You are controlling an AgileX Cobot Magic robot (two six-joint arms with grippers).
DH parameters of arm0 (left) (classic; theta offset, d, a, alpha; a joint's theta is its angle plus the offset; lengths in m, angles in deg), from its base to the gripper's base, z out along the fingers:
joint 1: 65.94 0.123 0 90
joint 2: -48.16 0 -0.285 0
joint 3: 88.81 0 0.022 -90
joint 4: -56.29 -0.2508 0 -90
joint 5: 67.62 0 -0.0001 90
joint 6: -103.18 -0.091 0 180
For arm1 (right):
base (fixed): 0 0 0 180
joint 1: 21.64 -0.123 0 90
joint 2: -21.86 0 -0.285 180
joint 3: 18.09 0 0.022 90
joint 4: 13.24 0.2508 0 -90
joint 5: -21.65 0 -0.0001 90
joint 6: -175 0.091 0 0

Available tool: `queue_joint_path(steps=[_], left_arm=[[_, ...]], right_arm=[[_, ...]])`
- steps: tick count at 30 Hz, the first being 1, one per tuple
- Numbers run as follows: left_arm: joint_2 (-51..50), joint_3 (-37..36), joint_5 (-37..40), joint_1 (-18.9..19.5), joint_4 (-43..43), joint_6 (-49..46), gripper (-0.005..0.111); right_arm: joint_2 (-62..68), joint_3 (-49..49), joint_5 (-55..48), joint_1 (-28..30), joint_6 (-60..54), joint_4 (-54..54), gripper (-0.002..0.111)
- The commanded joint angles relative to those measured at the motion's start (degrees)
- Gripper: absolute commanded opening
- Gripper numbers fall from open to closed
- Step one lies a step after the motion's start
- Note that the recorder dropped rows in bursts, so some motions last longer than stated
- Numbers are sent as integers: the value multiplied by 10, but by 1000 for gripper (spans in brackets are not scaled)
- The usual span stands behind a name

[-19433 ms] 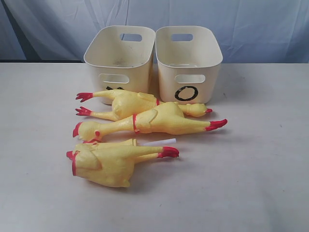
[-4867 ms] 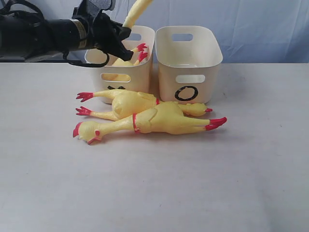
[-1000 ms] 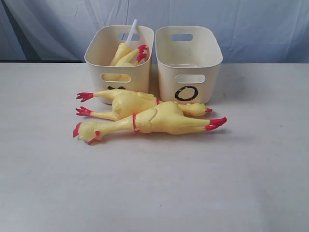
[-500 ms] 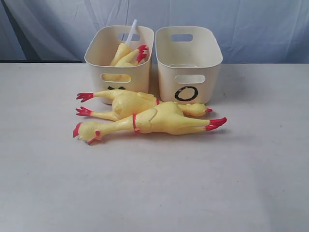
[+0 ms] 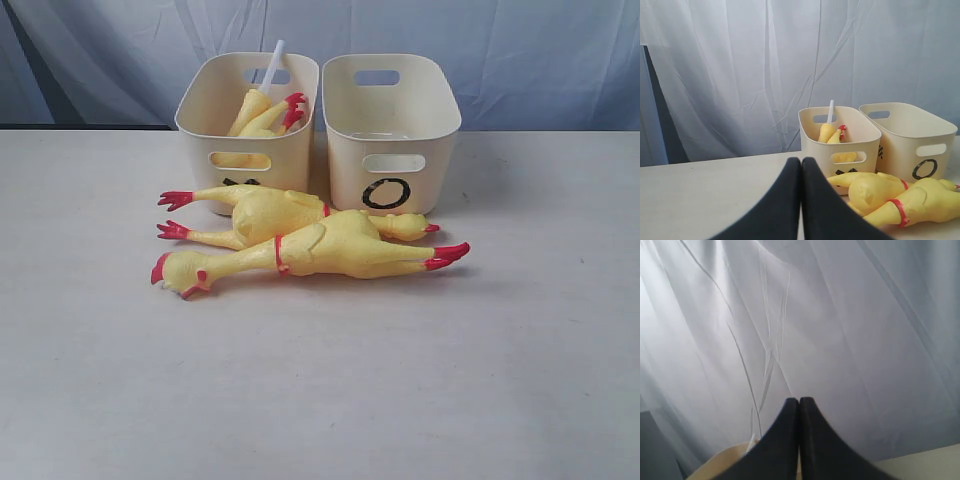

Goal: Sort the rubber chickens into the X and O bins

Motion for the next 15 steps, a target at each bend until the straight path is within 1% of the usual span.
queue_joint_path(steps=[1, 6, 15], left_arm=[[3, -1, -2, -2, 7, 2, 0], [3, -1, -1, -2, 7, 2, 0], [3, -1, 2, -2, 6, 2, 0]], right_arm=[[52, 57, -60, -3, -3, -86, -1], [133, 122, -91, -3, -24, -149, -1], [324, 239, -189, -3, -174, -149, -1]])
